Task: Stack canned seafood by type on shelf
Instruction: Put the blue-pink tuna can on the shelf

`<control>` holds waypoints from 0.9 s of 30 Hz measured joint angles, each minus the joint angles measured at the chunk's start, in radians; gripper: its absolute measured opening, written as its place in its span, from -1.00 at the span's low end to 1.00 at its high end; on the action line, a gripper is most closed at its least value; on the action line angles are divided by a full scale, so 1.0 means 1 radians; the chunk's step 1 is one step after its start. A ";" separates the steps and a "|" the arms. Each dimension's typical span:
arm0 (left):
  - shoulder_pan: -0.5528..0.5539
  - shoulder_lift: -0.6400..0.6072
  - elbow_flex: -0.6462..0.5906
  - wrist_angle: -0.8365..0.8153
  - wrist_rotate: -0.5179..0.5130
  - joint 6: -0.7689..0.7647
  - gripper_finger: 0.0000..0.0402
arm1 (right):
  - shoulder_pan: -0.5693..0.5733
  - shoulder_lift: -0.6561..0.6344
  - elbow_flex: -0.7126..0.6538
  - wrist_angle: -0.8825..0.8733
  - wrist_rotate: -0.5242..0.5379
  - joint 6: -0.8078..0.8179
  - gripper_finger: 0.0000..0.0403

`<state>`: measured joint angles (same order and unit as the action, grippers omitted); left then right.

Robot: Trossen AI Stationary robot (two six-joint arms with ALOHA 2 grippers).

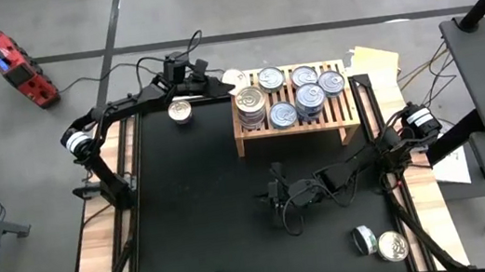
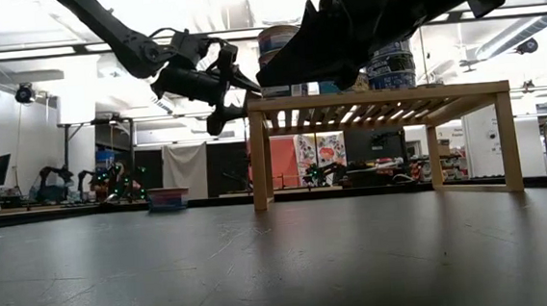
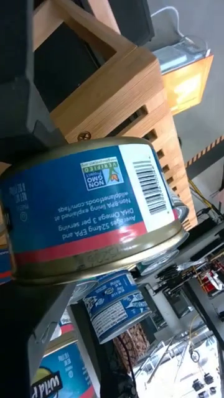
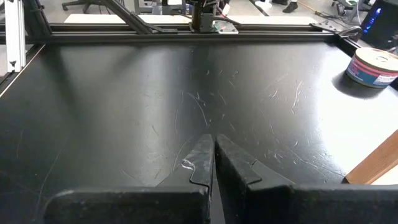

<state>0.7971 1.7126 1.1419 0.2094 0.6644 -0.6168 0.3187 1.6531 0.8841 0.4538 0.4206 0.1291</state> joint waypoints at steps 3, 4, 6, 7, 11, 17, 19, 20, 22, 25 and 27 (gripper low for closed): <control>0.000 0.000 0.000 0.001 -0.009 0.006 0.13 | 0.000 0.000 0.000 0.000 0.000 -0.001 -0.96; 0.000 0.000 0.000 0.000 -0.010 0.006 0.13 | 0.000 0.000 0.000 0.000 0.000 -0.001 -0.96; 0.000 0.000 0.000 0.000 -0.011 0.007 0.14 | 0.000 0.000 0.000 0.000 0.000 0.000 -0.95; 0.000 0.000 0.000 0.000 -0.011 0.007 0.15 | 0.000 0.000 0.000 0.000 0.000 0.000 -0.95; 0.000 0.000 0.000 0.000 -0.011 0.008 0.22 | 0.000 0.000 0.000 0.000 0.000 0.000 -0.95; 0.000 0.000 0.000 0.000 -0.027 0.007 0.38 | 0.000 0.000 0.000 0.000 0.000 -0.001 -0.95; 0.000 0.000 0.000 -0.001 -0.027 0.013 0.43 | 0.000 0.000 0.000 0.000 0.000 -0.001 -0.95; 0.000 0.000 0.000 -0.001 -0.027 0.018 0.45 | 0.000 0.000 0.000 0.000 0.000 -0.001 -0.95; 0.000 0.000 0.000 -0.001 -0.027 0.031 0.48 | 0.000 0.000 0.000 0.000 0.000 -0.001 -0.95; 0.000 0.000 0.000 -0.001 -0.027 0.035 0.52 | 0.000 0.000 0.000 0.000 0.000 -0.002 -0.95; 0.000 0.000 0.000 -0.001 -0.027 0.036 0.54 | 0.000 0.000 0.000 0.000 0.000 -0.002 -0.95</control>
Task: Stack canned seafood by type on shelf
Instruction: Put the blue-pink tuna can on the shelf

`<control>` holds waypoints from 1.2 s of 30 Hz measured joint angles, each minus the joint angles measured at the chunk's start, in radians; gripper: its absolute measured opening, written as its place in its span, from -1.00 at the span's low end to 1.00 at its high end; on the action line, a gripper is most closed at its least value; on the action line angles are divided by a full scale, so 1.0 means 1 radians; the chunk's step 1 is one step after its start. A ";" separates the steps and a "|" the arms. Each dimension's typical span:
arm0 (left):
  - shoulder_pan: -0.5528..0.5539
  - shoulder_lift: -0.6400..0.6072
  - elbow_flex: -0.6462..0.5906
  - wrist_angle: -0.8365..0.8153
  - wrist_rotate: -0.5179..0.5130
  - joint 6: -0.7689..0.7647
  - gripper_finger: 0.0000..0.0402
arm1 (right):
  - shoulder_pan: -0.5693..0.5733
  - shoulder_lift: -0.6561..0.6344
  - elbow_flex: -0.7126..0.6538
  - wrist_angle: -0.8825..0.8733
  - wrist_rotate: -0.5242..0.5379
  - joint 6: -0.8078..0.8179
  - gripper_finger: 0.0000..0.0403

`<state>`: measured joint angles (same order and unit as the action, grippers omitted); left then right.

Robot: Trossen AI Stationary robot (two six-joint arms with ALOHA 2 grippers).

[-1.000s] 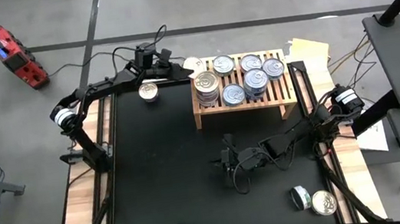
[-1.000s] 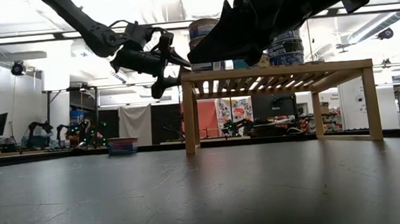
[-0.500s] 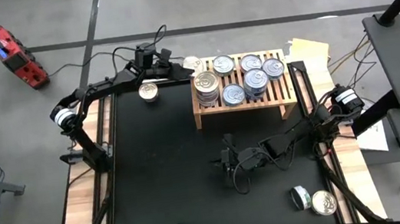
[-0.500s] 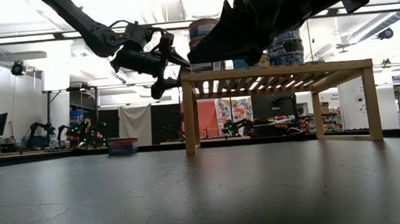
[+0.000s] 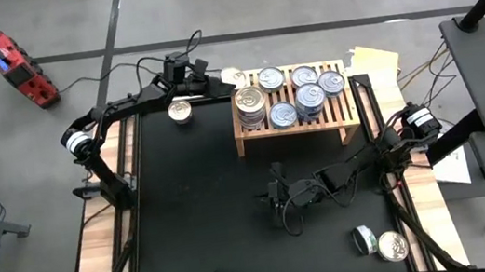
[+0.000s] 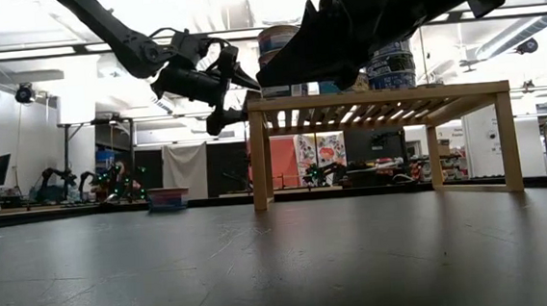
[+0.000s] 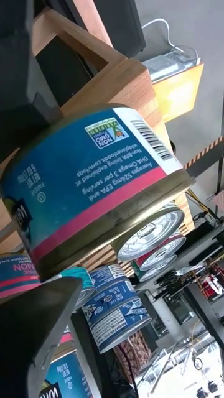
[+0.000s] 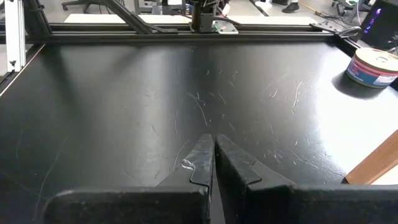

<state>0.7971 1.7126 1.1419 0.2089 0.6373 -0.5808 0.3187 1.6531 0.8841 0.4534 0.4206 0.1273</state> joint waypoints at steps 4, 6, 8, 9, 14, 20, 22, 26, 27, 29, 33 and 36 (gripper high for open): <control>0.000 0.000 0.000 0.000 0.000 -0.005 0.56 | 0.000 0.000 0.000 0.000 0.000 -0.007 -0.95; -0.001 0.000 0.000 0.000 0.000 -0.016 0.57 | 0.000 0.000 0.000 0.000 0.000 -0.008 -0.95; -0.002 0.000 0.000 0.000 -0.001 -0.027 0.58 | 0.000 0.000 0.000 0.000 0.000 -0.008 -0.95; -0.002 0.000 0.000 0.001 -0.001 -0.033 0.58 | 0.000 0.000 0.000 0.000 0.000 -0.008 -0.95; -0.008 0.000 0.000 0.014 -0.002 -0.059 0.58 | 0.000 0.000 0.000 0.000 0.000 -0.013 -0.95; -0.012 0.000 0.006 0.022 -0.002 -0.061 0.58 | 0.000 0.000 0.000 0.000 0.000 -0.015 -0.95; -0.012 0.000 0.008 0.020 -0.002 -0.061 0.58 | 0.000 0.000 0.000 0.000 0.000 -0.015 -0.95; -0.011 -0.001 0.010 0.016 -0.032 -0.056 0.58 | 0.000 0.000 0.000 0.000 0.000 -0.015 -0.95; -0.012 -0.001 0.010 0.014 -0.038 -0.057 0.58 | 0.000 0.000 0.000 0.000 0.000 -0.015 -0.95; -0.014 -0.001 0.010 0.011 -0.041 -0.057 0.58 | 0.000 0.000 0.000 0.000 0.000 -0.015 -0.95; -0.024 0.000 0.010 0.010 -0.042 -0.056 0.58 | 0.000 0.000 0.000 0.000 0.000 -0.015 -0.95; -0.029 -0.001 0.010 0.011 -0.041 -0.053 0.58 | 0.000 0.000 0.000 0.000 0.000 -0.015 -0.95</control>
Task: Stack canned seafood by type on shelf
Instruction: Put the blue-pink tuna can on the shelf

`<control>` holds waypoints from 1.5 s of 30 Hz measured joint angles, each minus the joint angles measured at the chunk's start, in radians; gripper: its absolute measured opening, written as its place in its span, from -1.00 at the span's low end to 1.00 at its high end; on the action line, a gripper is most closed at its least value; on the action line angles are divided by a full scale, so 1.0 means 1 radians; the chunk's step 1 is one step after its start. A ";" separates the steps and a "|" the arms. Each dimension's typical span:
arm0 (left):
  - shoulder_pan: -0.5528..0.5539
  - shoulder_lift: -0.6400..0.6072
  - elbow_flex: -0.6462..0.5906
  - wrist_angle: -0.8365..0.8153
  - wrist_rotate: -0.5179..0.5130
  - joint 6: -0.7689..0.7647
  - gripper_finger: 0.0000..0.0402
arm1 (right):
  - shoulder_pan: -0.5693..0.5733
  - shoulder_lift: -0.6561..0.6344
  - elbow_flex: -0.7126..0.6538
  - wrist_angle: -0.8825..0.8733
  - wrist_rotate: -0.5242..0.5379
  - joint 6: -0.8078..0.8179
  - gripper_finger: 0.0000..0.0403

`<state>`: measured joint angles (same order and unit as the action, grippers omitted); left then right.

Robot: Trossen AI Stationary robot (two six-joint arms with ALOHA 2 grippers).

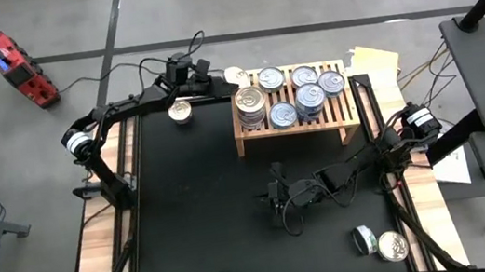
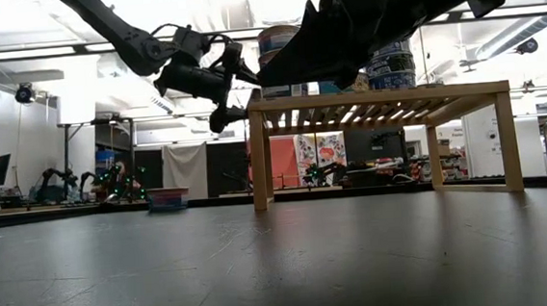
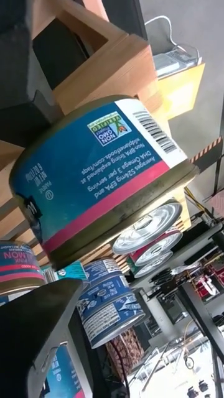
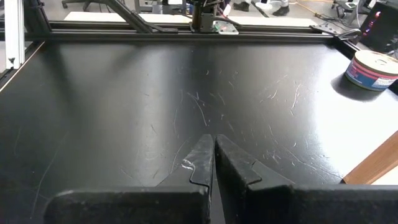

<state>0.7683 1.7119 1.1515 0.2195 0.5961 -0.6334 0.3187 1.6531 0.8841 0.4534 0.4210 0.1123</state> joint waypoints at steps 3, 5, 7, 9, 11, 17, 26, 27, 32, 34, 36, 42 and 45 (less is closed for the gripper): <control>-0.004 0.000 0.000 0.000 0.005 0.000 0.58 | 0.000 0.000 0.000 0.000 0.000 0.000 -0.95; -0.004 0.000 0.000 0.001 0.006 0.010 0.58 | 0.000 0.000 0.000 0.000 0.000 0.000 -0.95; -0.004 0.000 0.000 0.001 0.006 0.020 0.58 | 0.000 0.000 0.000 0.000 0.000 0.000 -0.95; -0.004 0.000 0.000 0.000 0.006 0.021 0.58 | 0.000 0.000 0.000 0.000 0.000 0.000 -0.95; -0.004 0.000 0.000 0.001 0.006 0.022 0.58 | 0.000 0.000 0.000 0.000 0.000 0.000 -0.95; -0.002 0.000 0.000 -0.012 0.009 0.030 0.58 | 0.000 0.000 0.000 -0.001 0.000 0.000 -0.95; -0.002 -0.006 0.001 -0.099 0.025 0.078 0.58 | 0.000 0.000 -0.002 -0.002 0.000 0.002 -0.95; -0.002 -0.007 0.002 -0.106 0.026 0.089 0.58 | 0.000 0.000 -0.002 -0.003 0.000 0.002 -0.95; -0.002 -0.007 0.002 -0.116 0.026 0.125 0.58 | 0.000 0.000 -0.003 -0.002 0.000 0.001 -0.95; -0.002 -0.007 0.002 -0.115 0.026 0.131 0.58 | 0.000 0.000 -0.003 -0.002 0.000 0.001 -0.95; 0.003 -0.007 0.002 -0.115 0.027 0.148 0.58 | 0.000 0.000 -0.003 -0.002 0.000 0.001 -0.95; 0.007 -0.007 0.002 -0.118 0.053 0.200 0.58 | 0.000 0.000 -0.003 -0.002 0.001 0.002 -0.95; 0.006 -0.007 0.002 -0.118 0.066 0.195 0.58 | 0.000 0.000 -0.003 -0.002 0.001 0.002 -0.95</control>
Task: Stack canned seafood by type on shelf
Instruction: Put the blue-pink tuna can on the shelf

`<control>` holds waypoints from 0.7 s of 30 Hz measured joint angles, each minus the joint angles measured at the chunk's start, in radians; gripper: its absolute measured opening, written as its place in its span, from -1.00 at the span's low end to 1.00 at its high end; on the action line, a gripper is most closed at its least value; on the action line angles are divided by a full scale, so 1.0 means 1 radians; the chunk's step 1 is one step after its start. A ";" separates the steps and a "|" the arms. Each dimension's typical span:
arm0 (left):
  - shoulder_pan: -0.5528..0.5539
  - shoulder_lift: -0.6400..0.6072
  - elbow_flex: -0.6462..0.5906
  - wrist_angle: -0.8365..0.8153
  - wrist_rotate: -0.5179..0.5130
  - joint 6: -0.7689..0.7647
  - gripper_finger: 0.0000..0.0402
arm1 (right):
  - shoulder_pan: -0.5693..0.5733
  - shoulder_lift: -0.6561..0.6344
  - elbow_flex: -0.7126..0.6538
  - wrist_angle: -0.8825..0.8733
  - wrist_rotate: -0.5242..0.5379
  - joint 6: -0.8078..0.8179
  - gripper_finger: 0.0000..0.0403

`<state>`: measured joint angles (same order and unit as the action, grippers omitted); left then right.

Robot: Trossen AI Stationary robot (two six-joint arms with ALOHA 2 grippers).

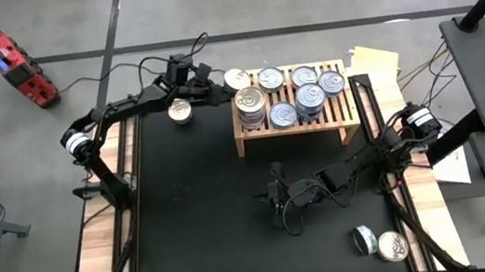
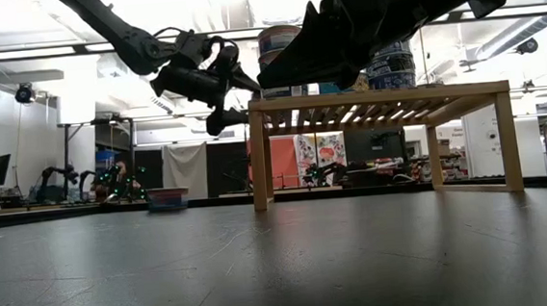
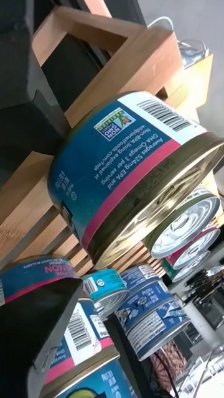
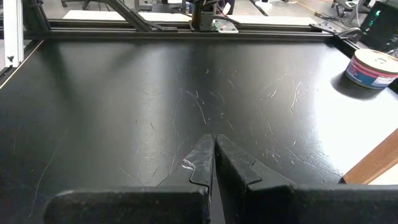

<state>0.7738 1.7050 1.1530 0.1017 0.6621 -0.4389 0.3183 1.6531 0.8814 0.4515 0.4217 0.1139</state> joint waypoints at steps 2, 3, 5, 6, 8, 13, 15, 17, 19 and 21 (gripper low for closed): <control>-0.001 0.000 0.000 0.001 0.001 -0.004 0.58 | 0.000 0.000 0.000 0.000 0.000 0.000 -0.95; -0.002 0.000 0.000 0.000 -0.001 -0.004 0.58 | 0.000 0.000 0.000 0.000 0.000 0.000 -0.95; -0.002 0.000 0.000 0.001 -0.015 -0.016 0.58 | 0.000 0.000 0.000 0.000 0.000 0.000 -0.95; -0.003 0.000 0.000 0.004 -0.018 -0.028 0.58 | 0.000 0.000 0.000 0.000 0.000 0.000 -0.95; -0.011 0.000 0.000 0.013 -0.022 -0.042 0.58 | 0.000 0.000 0.000 0.000 0.000 0.000 -0.95; -0.014 0.000 0.000 0.006 -0.023 -0.042 0.58 | 0.000 0.000 0.000 0.000 0.000 0.002 -0.95; -0.013 -0.002 0.000 0.001 -0.018 -0.039 0.58 | 0.000 0.000 0.000 -0.001 0.000 0.004 -0.95; -0.013 -0.004 0.000 -0.003 -0.017 -0.020 0.58 | 0.000 0.000 0.000 -0.004 0.000 0.006 -0.95; -0.010 -0.004 -0.001 -0.005 -0.015 -0.015 0.58 | 0.000 0.000 0.000 -0.006 0.000 0.009 -0.95; -0.006 -0.006 -0.001 -0.008 0.003 -0.022 0.58 | 0.000 0.000 -0.001 -0.006 0.000 0.010 -0.95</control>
<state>0.7675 1.6987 1.1521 0.0937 0.6649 -0.4604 0.3186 1.6531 0.8806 0.4453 0.4217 0.1234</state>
